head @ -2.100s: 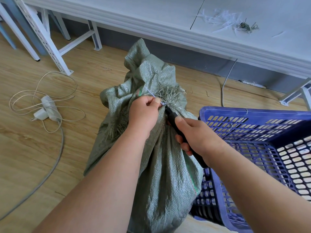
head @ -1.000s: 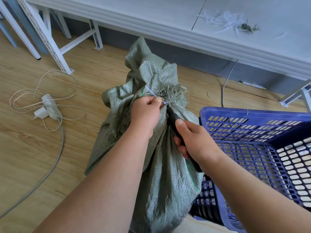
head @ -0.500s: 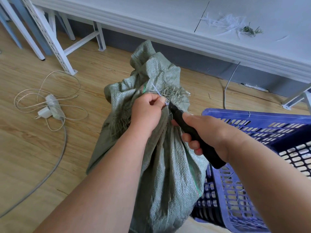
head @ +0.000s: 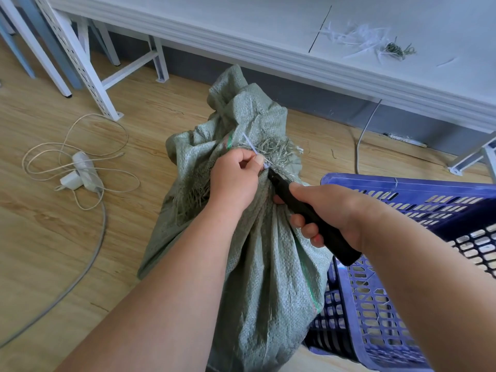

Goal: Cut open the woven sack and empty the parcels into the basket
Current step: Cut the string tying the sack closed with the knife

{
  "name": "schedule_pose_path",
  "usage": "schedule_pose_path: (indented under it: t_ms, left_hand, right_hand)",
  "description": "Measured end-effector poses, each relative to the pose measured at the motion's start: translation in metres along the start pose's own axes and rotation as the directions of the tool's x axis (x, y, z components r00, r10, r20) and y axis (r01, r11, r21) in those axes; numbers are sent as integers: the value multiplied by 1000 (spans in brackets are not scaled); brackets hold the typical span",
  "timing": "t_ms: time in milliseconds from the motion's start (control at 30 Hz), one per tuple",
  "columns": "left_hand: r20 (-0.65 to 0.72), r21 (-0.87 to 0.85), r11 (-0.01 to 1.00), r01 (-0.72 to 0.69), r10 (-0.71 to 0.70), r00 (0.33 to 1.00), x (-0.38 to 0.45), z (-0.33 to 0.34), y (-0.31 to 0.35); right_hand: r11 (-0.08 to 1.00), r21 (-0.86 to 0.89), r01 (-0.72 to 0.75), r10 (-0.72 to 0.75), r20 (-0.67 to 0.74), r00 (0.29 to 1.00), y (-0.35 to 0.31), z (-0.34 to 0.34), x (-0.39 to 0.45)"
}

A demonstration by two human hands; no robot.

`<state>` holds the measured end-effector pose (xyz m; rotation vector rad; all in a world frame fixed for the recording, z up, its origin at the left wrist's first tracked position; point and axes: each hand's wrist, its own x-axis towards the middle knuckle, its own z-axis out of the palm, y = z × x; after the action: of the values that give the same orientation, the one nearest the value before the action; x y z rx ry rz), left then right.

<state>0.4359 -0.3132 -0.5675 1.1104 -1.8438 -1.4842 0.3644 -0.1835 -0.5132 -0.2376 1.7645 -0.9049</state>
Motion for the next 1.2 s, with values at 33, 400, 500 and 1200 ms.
schedule_pose_path:
  t_ms: [33, 400, 500, 1200]
  left_hand:
    - [-1, -7, 1000, 5, -5, 1000, 0, 0, 0]
    - [-16, -15, 1000, -2, 2, 1000, -2, -1, 1]
    - [-23, -11, 1000, -7, 7, 1000, -2, 0, 2]
    - [-1, 3, 1000, 19, -19, 1000, -2, 2, 0]
  right_hand:
    - [1000, -4, -1, 1, -1, 1000, 0, 0, 0]
    - [999, -33, -21, 21, -1, 1000, -4, -1, -1]
    - [999, -41, -32, 32, -4, 999, -5, -1, 0]
    - [989, -120, 83, -107, -208, 972, 3, 12, 15]
